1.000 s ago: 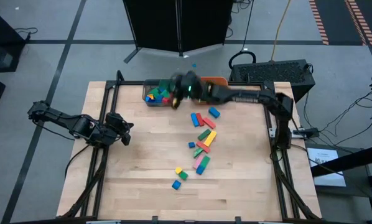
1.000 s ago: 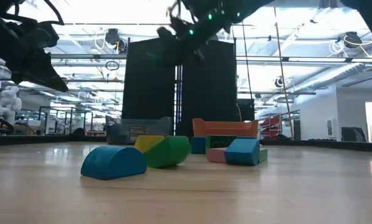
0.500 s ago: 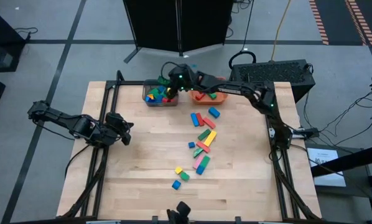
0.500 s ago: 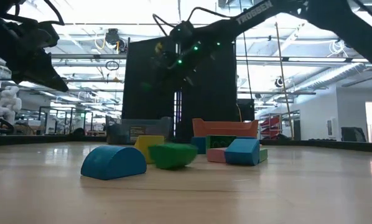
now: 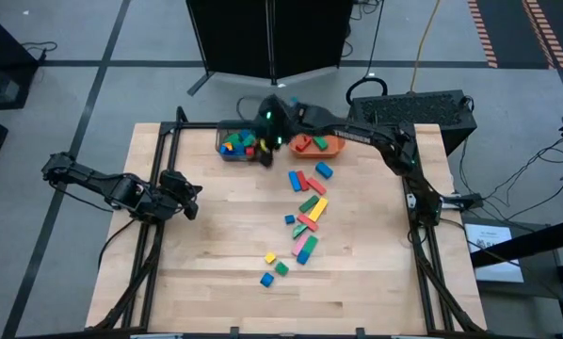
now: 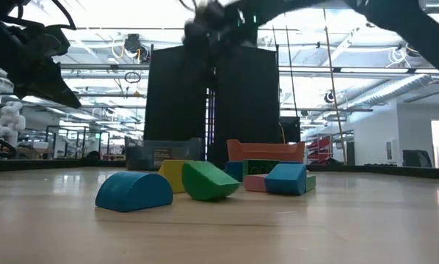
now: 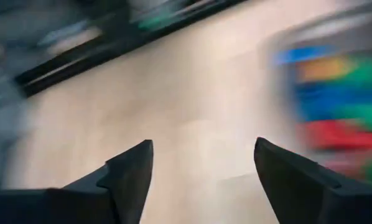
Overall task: Sort blocks by size
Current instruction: Put the small yellow block into the black bin
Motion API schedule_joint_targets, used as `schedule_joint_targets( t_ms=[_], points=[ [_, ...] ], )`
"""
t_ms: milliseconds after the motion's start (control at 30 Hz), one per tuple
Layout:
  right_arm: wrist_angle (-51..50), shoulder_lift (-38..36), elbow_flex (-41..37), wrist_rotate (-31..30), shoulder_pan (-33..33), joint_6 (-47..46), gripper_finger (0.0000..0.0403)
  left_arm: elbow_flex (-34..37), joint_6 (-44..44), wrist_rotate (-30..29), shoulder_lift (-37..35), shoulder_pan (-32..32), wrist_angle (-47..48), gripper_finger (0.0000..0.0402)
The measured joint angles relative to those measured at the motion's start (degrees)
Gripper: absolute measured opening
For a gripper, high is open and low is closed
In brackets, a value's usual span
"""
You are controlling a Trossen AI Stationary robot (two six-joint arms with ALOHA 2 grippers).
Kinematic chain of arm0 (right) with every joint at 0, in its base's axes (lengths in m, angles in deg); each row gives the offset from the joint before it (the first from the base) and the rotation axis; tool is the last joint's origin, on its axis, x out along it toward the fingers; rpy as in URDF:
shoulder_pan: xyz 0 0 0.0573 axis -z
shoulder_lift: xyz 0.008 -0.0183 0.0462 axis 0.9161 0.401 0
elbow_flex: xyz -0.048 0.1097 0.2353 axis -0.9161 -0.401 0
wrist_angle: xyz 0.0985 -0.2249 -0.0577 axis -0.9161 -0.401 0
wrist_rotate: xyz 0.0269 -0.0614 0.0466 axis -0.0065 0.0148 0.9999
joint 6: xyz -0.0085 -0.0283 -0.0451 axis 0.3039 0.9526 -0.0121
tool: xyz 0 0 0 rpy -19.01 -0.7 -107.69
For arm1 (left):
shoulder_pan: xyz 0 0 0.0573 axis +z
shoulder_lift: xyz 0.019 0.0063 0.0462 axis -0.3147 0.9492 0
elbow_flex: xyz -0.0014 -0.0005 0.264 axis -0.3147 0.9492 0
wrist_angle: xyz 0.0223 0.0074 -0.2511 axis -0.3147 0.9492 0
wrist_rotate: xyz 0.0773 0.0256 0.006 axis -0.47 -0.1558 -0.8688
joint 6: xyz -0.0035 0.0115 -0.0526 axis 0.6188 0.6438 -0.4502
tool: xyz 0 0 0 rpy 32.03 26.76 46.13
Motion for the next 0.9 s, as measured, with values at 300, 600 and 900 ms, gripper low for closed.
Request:
schedule_joint_targets(
  t_ms=[300, 600, 900],
  points=[
    [-11.55, -0.14, -3.45, 1.06, -20.76, 13.11, 0.0247, -0.02, -0.02, -0.48, 0.02, -0.02, 0.00, 0.0000],
    [0.83, 0.04, -18.90, -15.05, -29.19, 22.15, 0.0247, -0.02, -0.04, -0.67, 0.02, -0.01, 0.02, 0.0000],
    [8.52, 0.03, -26.58, -14.11, -29.49, 18.12, 0.0247, -0.02, -0.09, -0.76, 0.02, -0.02, 0.02, 0.0000]
  ],
)
